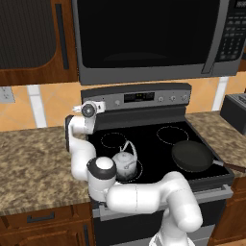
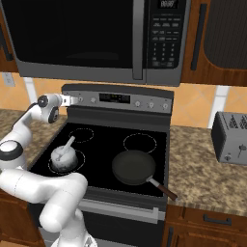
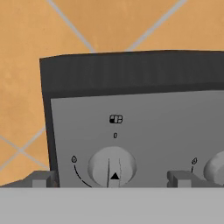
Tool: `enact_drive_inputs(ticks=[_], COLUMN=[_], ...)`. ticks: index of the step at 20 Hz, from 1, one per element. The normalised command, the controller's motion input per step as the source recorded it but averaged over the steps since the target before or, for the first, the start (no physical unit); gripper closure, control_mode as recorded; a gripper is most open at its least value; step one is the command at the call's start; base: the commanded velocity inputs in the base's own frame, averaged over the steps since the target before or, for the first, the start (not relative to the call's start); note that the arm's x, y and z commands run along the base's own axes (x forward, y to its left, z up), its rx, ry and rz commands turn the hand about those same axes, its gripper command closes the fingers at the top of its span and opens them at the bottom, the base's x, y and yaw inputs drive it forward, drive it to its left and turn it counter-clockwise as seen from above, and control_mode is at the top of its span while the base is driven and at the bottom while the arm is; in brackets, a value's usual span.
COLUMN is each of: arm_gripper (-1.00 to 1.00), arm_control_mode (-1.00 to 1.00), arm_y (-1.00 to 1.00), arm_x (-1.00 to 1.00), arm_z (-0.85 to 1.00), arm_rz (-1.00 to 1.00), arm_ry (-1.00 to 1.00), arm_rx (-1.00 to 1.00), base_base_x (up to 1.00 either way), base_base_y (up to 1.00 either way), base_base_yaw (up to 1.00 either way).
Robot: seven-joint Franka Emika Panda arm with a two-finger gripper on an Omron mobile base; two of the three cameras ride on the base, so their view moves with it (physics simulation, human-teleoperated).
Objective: Pick the kettle from the counter and place it on a stove burner. Then turn the burner on.
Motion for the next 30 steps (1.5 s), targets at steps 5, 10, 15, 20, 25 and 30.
enact_drive_inputs(ticks=[5,10,15,20,25,30], arm_gripper=[1.0,1.0,1.0,1.0,1.0,1.0], arm_control_mode=[-1.0,-1.0,-1.0,-1.0,-1.0,-1.0], arm_y=[0.0,0.0,0.0,0.0,0.0,0.0], arm_x=[0.0,0.0,0.0,0.0,0.0,0.0], arm_z=[0.0,0.0,0.0,0.05,0.01,0.0], arm_rz=[0.0,0.0,0.0,-0.03,-0.05,-0.05], arm_ry=[0.0,0.0,0.0,0.01,0.02,0.0], arm_rx=[0.0,0.0,0.0,-0.03,-0.08,-0.08], base_base_x=[0.0,0.0,0.0,0.0,0.0,0.0], base_base_y=[0.0,0.0,0.0,0.0,0.0,0.0], base_base_yaw=[0.0,0.0,0.0,0.0,0.0,0.0])
